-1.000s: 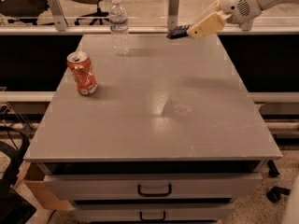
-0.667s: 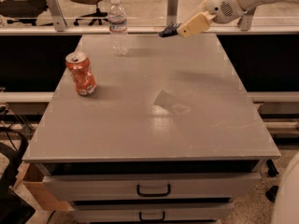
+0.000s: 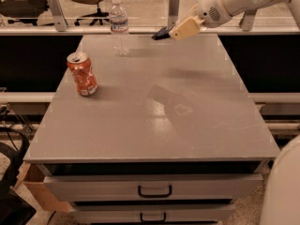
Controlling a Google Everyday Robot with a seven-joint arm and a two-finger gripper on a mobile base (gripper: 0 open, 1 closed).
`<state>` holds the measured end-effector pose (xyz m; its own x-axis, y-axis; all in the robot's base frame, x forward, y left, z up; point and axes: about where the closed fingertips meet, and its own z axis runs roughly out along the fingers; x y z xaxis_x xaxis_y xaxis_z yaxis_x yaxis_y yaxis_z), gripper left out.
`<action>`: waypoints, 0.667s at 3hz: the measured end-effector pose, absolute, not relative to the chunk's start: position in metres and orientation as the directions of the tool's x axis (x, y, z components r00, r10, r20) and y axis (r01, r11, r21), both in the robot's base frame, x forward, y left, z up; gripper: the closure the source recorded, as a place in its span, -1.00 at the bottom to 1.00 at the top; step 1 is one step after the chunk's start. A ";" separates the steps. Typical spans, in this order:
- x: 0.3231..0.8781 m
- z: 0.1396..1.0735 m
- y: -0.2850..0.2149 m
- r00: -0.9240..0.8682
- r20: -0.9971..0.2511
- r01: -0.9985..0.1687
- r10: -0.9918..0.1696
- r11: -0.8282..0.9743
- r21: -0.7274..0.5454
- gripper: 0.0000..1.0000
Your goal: Move rxbar blueberry near water bottle
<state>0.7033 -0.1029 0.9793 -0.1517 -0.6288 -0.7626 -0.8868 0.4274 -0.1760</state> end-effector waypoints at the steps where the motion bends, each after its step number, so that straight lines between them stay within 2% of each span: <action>1: 0.729 0.954 -0.075 -0.143 -0.771 -0.894 -0.621 0.415 -0.168 1.00; 2: 0.748 0.930 -0.056 -0.152 -0.772 -0.898 -0.617 0.413 -0.154 1.00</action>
Offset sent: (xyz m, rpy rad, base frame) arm 0.0681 0.0641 -0.0737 0.0245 0.0243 0.0133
